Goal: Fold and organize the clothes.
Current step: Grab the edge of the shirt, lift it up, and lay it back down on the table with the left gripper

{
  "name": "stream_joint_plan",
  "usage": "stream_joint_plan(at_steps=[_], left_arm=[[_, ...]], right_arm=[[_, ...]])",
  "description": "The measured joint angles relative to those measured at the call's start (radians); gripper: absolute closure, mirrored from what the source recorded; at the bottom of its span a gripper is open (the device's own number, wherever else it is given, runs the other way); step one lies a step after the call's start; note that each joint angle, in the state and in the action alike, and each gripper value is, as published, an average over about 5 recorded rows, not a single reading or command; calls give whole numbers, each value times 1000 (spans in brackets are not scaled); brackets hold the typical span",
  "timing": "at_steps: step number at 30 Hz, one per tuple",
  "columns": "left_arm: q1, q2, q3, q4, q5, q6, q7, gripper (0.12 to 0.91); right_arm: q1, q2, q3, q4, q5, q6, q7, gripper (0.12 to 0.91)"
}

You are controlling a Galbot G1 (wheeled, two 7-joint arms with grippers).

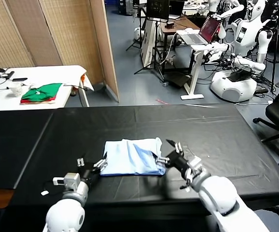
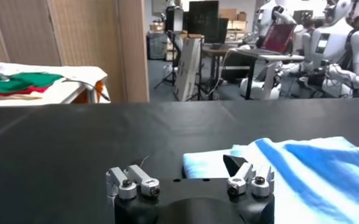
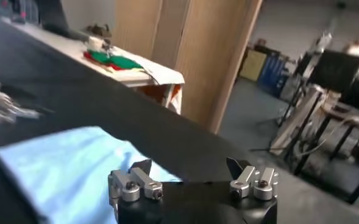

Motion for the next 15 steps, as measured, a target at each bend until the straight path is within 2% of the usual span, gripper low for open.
stream_joint_plan(at_steps=[7, 15], left_arm=[[8, -6, -8, 4, 8, -8, 0, 123], [14, -12, -13, 14, 23, -14, 1, 123]], right_arm=[[86, -7, -44, -101, -36, 51, -14, 118], [129, 40, -122, -143, -41, 35, -14, 118]])
